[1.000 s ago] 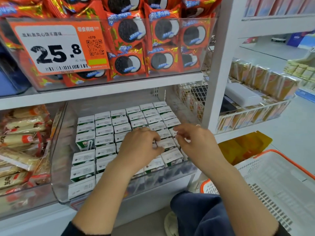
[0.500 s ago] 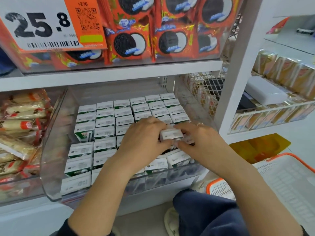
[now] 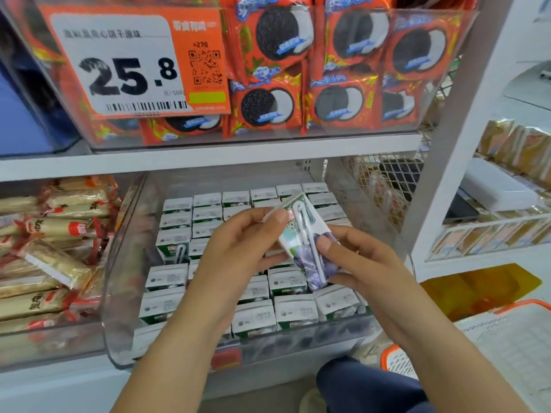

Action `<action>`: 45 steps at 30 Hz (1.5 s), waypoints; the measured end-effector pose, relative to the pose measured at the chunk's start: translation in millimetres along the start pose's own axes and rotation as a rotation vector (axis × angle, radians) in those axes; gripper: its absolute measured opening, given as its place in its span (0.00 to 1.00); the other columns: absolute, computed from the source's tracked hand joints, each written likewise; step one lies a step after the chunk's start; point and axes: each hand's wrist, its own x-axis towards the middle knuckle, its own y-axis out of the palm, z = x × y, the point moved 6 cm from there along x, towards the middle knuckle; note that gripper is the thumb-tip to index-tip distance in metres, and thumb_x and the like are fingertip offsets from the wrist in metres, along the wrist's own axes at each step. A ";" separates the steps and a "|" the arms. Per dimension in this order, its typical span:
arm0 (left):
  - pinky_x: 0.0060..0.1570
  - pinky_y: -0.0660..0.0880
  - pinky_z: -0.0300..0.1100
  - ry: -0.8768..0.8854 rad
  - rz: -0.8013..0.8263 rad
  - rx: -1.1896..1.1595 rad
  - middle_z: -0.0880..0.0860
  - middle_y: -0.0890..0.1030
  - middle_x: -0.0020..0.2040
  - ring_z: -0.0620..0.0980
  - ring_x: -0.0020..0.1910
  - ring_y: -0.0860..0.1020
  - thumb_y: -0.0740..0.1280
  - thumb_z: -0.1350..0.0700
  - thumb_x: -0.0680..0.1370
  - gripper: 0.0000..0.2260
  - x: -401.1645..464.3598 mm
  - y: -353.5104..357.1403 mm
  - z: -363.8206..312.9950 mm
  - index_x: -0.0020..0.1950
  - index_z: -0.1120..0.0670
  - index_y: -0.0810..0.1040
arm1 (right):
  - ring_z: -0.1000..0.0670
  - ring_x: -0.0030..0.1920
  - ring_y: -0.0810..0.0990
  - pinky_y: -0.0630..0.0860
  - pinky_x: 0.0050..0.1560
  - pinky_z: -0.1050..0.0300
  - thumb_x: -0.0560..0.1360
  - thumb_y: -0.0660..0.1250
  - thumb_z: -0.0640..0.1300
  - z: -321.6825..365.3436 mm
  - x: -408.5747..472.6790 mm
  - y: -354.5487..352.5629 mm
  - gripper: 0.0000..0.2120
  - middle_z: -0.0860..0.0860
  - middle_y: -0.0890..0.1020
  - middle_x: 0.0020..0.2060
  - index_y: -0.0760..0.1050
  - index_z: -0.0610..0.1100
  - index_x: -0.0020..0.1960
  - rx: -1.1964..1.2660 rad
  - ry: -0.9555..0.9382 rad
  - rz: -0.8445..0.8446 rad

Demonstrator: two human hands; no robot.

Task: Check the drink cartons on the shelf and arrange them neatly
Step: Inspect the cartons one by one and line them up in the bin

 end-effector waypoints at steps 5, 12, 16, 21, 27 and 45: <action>0.46 0.80 0.39 -0.048 0.002 -0.045 0.54 0.85 0.49 0.51 0.50 0.84 0.74 0.50 0.68 0.18 -7.0 -18.3 8.8 0.55 0.54 0.81 | 0.50 0.41 0.83 0.78 0.42 0.62 0.65 0.71 0.51 -11.3 3.2 10.9 0.20 0.44 0.84 0.41 0.81 0.43 0.53 0.047 0.076 0.065; 0.58 0.76 0.48 -0.055 0.010 -0.022 0.52 0.85 0.53 0.51 0.54 0.82 0.73 0.57 0.67 0.21 -10.7 -29.3 12.1 0.60 0.50 0.79 | 0.45 0.47 0.83 0.80 0.46 0.58 0.66 0.71 0.47 -11.6 6.0 20.2 0.20 0.37 0.82 0.50 0.81 0.46 0.57 0.045 0.045 0.057; 0.55 0.79 0.44 -0.100 0.020 -0.223 0.56 0.84 0.53 0.52 0.53 0.83 0.74 0.63 0.64 0.24 -8.2 -30.8 12.6 0.61 0.54 0.79 | 0.46 0.46 0.83 0.80 0.45 0.57 0.63 0.73 0.47 -9.1 6.6 23.1 0.21 0.45 0.83 0.44 0.81 0.48 0.56 0.041 -0.033 0.020; 0.55 0.79 0.43 -0.077 0.013 -0.243 0.56 0.84 0.53 0.52 0.52 0.83 0.71 0.63 0.65 0.24 -7.7 -30.0 10.8 0.61 0.55 0.78 | 0.45 0.50 0.81 0.81 0.47 0.55 0.64 0.72 0.46 -8.6 5.0 25.5 0.20 0.48 0.85 0.49 0.80 0.48 0.56 -0.015 -0.101 -0.018; 0.49 0.80 0.40 -0.168 -0.051 -0.320 0.55 0.84 0.52 0.51 0.50 0.83 0.73 0.59 0.64 0.22 -8.4 -31.4 17.7 0.58 0.57 0.80 | 0.49 0.47 0.83 0.80 0.44 0.60 0.64 0.71 0.50 -7.2 5.3 27.4 0.20 0.50 0.85 0.46 0.80 0.50 0.56 -0.072 -0.155 -0.080; 0.45 0.79 0.38 -0.124 0.076 -0.404 0.55 0.85 0.50 0.49 0.49 0.83 0.75 0.52 0.64 0.17 -7.7 -24.1 8.4 0.51 0.53 0.85 | 0.60 0.40 0.82 0.76 0.37 0.68 0.61 0.79 0.43 -0.7 0.4 31.9 0.23 0.55 0.85 0.43 0.77 0.48 0.54 -0.072 -0.184 -0.020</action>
